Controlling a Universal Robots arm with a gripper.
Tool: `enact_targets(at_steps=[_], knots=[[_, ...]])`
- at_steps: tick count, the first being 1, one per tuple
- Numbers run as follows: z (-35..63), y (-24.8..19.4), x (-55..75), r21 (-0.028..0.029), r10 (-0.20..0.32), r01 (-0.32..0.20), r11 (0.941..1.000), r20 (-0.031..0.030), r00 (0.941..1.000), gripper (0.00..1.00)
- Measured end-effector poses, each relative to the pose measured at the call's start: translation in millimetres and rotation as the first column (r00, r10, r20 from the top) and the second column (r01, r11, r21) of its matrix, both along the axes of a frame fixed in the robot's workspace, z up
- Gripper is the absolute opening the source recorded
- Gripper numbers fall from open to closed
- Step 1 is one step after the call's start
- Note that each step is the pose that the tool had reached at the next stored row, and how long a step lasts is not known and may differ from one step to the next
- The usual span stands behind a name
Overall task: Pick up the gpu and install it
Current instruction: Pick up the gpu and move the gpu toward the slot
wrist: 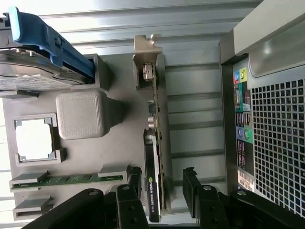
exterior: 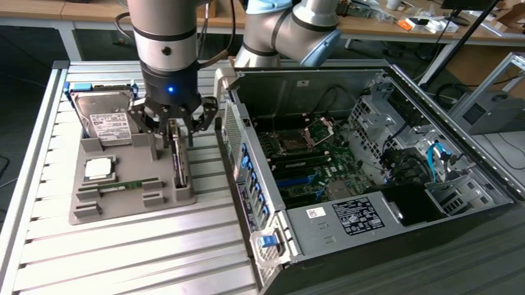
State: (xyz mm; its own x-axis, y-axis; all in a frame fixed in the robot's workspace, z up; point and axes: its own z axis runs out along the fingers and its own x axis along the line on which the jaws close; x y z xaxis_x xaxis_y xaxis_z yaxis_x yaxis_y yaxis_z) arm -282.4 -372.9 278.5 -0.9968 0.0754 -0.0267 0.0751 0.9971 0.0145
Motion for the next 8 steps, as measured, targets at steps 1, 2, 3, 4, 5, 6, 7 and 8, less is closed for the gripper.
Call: enact_targets(at_steps=[1, 2, 3, 4, 5, 6, 7, 8], knots=[[-1.2, 2.1, -0.2, 0.0, 0.0, 0.0, 1.0, 0.0001, 1.0, 0.48], [-2.4, 3.6, -0.4, 0.0001, 0.0, 0.0, 1.0, 0.0001, 1.0, 0.48], [-3.6, 4.9, -0.6, 0.0001, 0.0, 0.0, 1.0, 0.0002, 1.0, 0.48], [-4.5, 5.8, -0.7, 0.0001, 0.0, 0.0, 1.0, 0.0002, 1.0, 0.48], [-5.4, 6.9, -0.9, 0.0, 0.0, 0.0, 1.0, 0.0001, 1.0, 0.48], [-6.3, 7.8, -1.1, 0.0, 0.0, 0.0, 1.0, 0.0001, 1.0, 0.48], [-7.2, 8.9, -1.3, -0.0001, 0.0, 0.0, 1.0, -0.0001, 1.0, 0.48], [-8.0, 10.1, -1.4, -0.0002, 0.0, 0.0, 1.0, -0.0002, 1.0, 0.48]])
